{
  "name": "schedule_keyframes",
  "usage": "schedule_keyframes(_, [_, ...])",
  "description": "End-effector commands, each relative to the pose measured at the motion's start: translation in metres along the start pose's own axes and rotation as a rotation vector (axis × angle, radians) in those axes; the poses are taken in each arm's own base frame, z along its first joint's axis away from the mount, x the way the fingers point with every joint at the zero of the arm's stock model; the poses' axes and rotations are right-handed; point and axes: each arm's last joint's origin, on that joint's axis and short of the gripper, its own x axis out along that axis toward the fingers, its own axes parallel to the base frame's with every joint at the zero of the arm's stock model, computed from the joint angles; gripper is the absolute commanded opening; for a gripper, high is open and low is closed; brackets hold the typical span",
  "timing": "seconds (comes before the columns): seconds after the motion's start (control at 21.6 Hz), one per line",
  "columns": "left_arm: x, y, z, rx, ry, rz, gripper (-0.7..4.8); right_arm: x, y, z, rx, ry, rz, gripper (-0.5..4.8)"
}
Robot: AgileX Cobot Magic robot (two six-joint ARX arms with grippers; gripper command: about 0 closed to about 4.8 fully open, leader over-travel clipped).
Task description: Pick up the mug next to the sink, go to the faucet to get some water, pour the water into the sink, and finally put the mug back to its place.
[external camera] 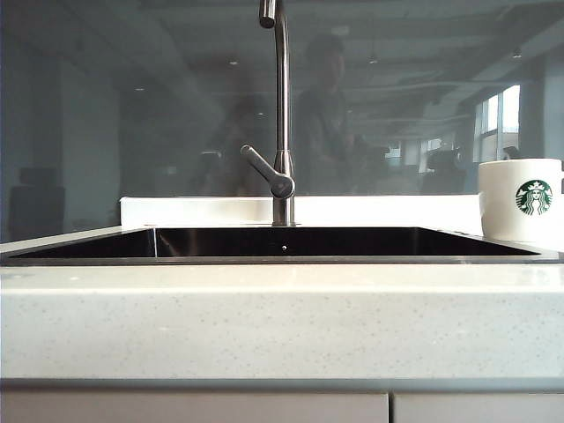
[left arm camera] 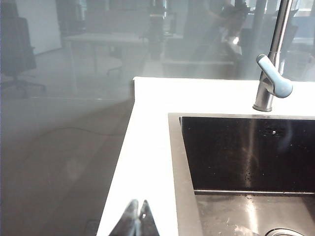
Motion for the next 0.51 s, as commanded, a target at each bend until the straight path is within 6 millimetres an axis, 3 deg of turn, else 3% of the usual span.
schedule_keyframes(0.05, [-0.0001, 0.0000, 0.0021, 0.005, -0.012, -0.002, -0.04, 0.0001, -0.0005, -0.0011, 0.002, -0.011, 0.019, -0.05])
schedule_keyframes(0.51, [-0.0001, 0.0000, 0.0020, 0.005, -0.010, -0.003, -0.04, 0.0001, -0.0061, -0.0004, -0.017, -0.017, -0.020, -0.05])
